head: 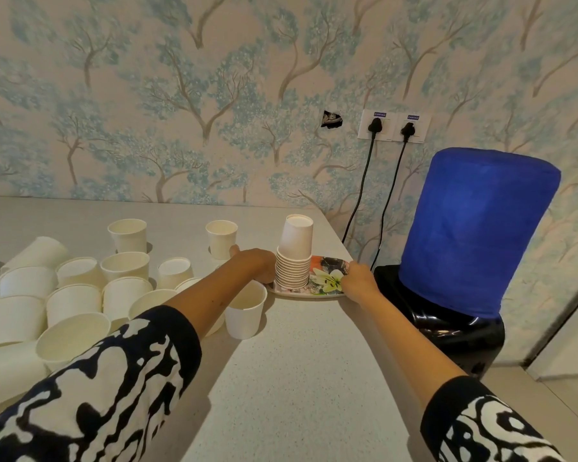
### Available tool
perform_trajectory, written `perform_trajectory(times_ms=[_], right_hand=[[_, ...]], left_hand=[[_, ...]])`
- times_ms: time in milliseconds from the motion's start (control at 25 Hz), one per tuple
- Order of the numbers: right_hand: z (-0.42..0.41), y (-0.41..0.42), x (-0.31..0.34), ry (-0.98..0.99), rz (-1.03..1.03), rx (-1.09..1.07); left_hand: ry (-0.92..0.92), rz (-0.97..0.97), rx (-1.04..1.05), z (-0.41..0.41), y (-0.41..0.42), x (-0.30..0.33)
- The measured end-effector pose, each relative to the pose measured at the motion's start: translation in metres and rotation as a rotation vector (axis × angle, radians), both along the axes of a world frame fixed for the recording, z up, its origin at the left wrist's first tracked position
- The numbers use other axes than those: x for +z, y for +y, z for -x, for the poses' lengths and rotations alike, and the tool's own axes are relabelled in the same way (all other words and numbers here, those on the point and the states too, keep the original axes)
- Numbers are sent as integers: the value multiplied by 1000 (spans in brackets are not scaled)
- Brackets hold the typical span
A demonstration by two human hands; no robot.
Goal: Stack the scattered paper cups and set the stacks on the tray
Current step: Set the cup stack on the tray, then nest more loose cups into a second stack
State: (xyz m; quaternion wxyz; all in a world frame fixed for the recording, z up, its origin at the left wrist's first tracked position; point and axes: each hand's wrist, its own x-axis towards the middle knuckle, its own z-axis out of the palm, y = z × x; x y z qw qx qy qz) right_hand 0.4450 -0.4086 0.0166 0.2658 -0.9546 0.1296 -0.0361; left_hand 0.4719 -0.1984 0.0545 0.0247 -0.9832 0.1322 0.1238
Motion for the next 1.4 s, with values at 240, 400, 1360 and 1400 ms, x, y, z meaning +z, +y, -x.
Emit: perform_trajectory(times_ms=[240,400,1360,1400], right_hand=[[-1,-8,-2,-33,61,39],[-1,-7,-1,-50,21,17],[101,120,14,-287,-239,652],[101,117,14,-287,-226,634]], left_hand=[[-7,5,3,1,1,1],[-26,25,18,6,2,4],[-266,259,149,118,98,22],[-278,254,139,115,96,21]])
